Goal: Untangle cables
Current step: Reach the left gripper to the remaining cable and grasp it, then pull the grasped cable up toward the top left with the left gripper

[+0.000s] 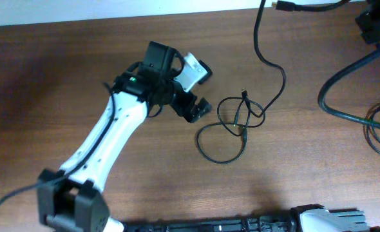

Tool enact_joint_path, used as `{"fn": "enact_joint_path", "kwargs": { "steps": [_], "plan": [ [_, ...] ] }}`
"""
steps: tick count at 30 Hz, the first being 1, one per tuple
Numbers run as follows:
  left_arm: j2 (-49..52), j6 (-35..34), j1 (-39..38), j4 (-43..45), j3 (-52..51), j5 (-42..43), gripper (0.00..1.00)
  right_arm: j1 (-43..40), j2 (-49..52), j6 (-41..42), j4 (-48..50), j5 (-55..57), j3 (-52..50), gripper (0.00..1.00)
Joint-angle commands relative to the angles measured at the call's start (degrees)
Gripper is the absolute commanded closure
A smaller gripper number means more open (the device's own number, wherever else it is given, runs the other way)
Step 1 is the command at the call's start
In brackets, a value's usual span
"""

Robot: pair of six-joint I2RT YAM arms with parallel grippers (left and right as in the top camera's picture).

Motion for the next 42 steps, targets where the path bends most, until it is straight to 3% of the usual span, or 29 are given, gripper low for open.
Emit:
{"fn": "enact_joint_path", "kwargs": {
  "steps": [1,6,9,10,18,21,24,30,32,39,42],
  "plan": [
    [3.7,18.2,-0.1,0.2,0.3,17.6,0.01,0.0,-0.4,0.7,-0.1,-0.7,0.2,0.96],
    [9.0,19.8,-1.9,5.5,0.3,17.0,0.01,0.0,-0.4,0.7,-1.3,-0.7,0.2,0.96],
    [13.6,19.8,-4.5,10.6,0.3,14.9,0.09,0.0,-0.4,0.7,-1.2,-0.7,0.2,0.96],
    [15.1,19.8,-5.3,12.5,0.3,13.4,0.01,0.0,-0.4,0.7,-1.2,-0.7,0.2,0.96],
    [19.5,19.8,-7.2,21.3,0.3,8.6,0.01,0.0,-0.5,0.7,-1.3,-0.7,0.2,0.96],
    [19.5,19.8,-7.2,22.0,0.3,8.8,0.64,0.0,-0.4,0.7,-1.5,-0.7,0.2,0.96],
    [19.5,18.2,-7.5,22.0,0.3,9.1,1.0,0.0,-0.4,0.7,-1.6,-0.7,0.2,0.96],
    [19.5,17.0,-7.8,23.4,0.3,9.0,1.0,0.0,-0.4,0.4,-1.8,-0.7,0.2,0.96],
    [19.2,11.8,-7.3,26.1,0.3,8.4,1.0,0.0,-0.4,0.2,-2.2,-0.7,0.2,0.96],
    [12.5,-22.2,2.8,40.6,1.6,1.6,1.0,0.0,-0.4,0.2,-2.6,-0.7,0.2,0.96],
    [9.8,-33.0,8.3,42.9,1.6,-5.0,1.0,0.0,-0.4,0.2,-2.6,-0.7,0.2,0.96]
  ]
}}
